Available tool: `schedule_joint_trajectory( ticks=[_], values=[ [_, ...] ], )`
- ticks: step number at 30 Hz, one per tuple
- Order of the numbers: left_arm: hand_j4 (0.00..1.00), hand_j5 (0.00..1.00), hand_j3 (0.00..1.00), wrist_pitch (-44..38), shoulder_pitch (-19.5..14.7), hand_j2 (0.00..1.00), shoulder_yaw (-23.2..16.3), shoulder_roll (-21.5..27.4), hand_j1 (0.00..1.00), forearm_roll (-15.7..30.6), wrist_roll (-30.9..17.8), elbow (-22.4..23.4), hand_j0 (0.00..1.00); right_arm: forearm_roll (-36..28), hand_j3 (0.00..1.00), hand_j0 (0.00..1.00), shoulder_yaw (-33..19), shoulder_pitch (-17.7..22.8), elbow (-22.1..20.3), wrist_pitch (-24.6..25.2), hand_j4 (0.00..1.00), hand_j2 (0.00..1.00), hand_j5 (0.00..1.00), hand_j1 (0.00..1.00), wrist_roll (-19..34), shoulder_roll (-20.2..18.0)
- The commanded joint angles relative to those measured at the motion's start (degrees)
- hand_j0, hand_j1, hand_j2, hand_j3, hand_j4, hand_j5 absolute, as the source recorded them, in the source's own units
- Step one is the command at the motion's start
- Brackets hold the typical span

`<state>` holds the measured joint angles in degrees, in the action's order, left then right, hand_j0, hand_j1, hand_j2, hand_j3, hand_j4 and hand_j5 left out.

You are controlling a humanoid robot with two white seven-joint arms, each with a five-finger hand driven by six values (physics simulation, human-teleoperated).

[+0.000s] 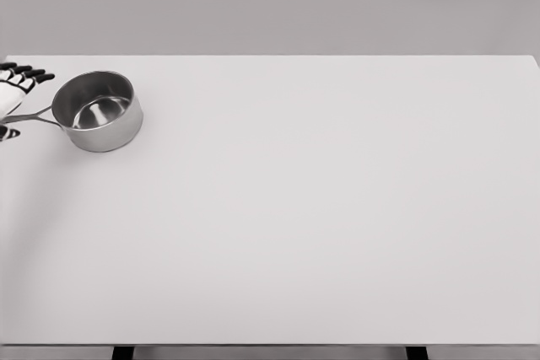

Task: Rotate pot handle

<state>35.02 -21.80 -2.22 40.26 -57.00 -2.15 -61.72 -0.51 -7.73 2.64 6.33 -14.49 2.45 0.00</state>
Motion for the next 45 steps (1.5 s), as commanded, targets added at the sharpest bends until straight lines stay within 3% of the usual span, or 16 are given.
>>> schedule_joint_trajectory(
  ticks=[1,22,45],
  values=[
    [1.00,1.00,1.00,0.0,0.0,1.00,0.1,-0.4,1.00,0.3,0.0,1.2,1.00,0.0,1.00,1.00,0.0,0.0,0.0,0.0,1.00,1.00,1.00,1.00,0.0,0.0],
    [1.00,1.00,1.00,0.0,-5.4,1.00,0.0,-0.4,1.00,-2.4,0.4,7.4,1.00,0.0,1.00,1.00,0.0,0.0,0.0,0.0,1.00,1.00,1.00,1.00,0.0,0.0],
    [1.00,1.00,1.00,0.0,-10.2,1.00,-0.3,-3.1,1.00,-7.3,0.4,10.2,1.00,0.0,1.00,1.00,0.0,0.0,0.0,0.0,1.00,1.00,1.00,1.00,0.0,0.0]
  ],
)
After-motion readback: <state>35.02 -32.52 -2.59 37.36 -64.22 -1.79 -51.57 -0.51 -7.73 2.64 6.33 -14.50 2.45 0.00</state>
